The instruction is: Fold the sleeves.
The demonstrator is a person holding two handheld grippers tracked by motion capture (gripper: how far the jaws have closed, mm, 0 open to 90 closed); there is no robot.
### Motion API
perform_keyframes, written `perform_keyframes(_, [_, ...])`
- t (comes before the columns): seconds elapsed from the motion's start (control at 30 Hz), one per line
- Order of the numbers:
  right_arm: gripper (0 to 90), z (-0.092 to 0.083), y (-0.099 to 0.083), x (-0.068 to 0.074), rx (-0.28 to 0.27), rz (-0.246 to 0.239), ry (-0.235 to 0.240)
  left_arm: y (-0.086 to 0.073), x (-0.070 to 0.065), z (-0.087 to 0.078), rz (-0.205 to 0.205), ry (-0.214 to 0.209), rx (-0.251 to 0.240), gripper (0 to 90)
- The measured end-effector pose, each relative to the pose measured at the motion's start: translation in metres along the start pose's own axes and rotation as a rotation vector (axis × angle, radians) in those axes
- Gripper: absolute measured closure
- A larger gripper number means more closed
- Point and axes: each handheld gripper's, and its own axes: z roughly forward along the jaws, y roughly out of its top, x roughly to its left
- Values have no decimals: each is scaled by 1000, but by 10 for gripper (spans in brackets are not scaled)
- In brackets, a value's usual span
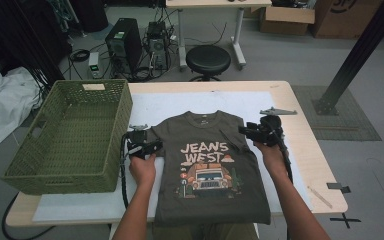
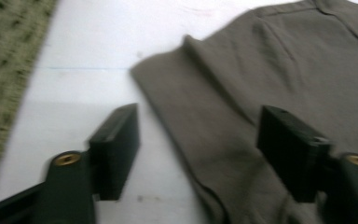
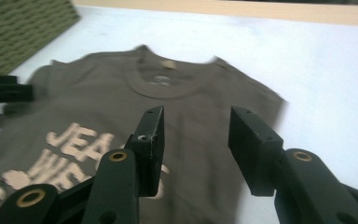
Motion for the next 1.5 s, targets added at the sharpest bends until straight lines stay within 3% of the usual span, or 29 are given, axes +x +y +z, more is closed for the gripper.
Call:
perform_keyframes(0.1, [540, -11, -13, -19, -6, 44, -26, 1, -1, 3, -10, 11, -18, 345])
perform_keyframes(0.17, [538, -17, -20, -27, -1, 59, -37, 1, -4, 5, 10, 38, -21, 360])
perform_keyframes(0.23, [528, -20, -26, -32, 4, 69, -42, 1, -7, 5, 29, 65, -23, 464])
perform_keyframes(0.3, [528, -22, -31, -35, 6, 71, -49, 1, -9, 5, 54, 36, -30, 669])
perform_keyframes(0.37, [528, -23, -34, -36, 7, 77, -47, 1, -9, 5, 50, 46, -31, 716])
perform_keyframes(0.43, [527, -22, -35, -37, 11, 81, -37, 2, -2, 4, -26, -10, -22, 857])
perform_keyframes(0.47, [528, -22, -36, -36, 10, 80, -34, 3, 0, 4, -59, -22, -22, 859])
perform_keyframes(0.53, [527, -21, -36, -35, 8, 79, -24, 4, -4, 1, -44, -40, -40, 870])
perform_keyframes(0.63, [521, -21, -37, -34, 6, 75, -17, 7, -16, -5, -32, -103, -102, 871])
perform_keyframes(0.77, [520, -22, -37, -34, 10, 74, -15, 10, -39, -13, -2, -229, -148, 868])
perform_keyframes(0.83, [518, -22, -37, -33, 11, 75, -14, 6, -56, -17, 37, -306, -150, 827])
perform_keyframes(0.9, [516, -22, -37, -33, 10, 71, -16, 5, -63, -19, 39, -321, -148, 551])
perform_keyframes(0.97, [516, -22, -37, -33, 13, 72, -16, 5, -64, -23, 46, -345, -174, 436])
perform_keyframes(1.03, [516, -23, -39, -34, 11, 76, -19, 6, -60, -28, 46, -337, -187, 317])
perform_keyframes(1.13, [511, -23, -41, -36, 11, 82, -26, 9, -48, -34, 55, -313, -205, 286])
perform_keyframes(1.3, [458, -25, -44, -41, 3, 84, -39, 13, -33, -36, 52, -287, -196, 267])
perform_keyframes(1.37, [385, -26, -45, -44, -7, 71, -57, 17, -32, -37, 92, -290, -180, 266])
perform_keyframes(1.43, [316, -29, -45, -46, -20, 62, -88, 21, -31, -40, 141, -326, -159, 255])
perform_keyframes(1.5, [276, -32, -44, -48, -37, 44, -92, 26, -33, -43, 165, -320, -170, 237])
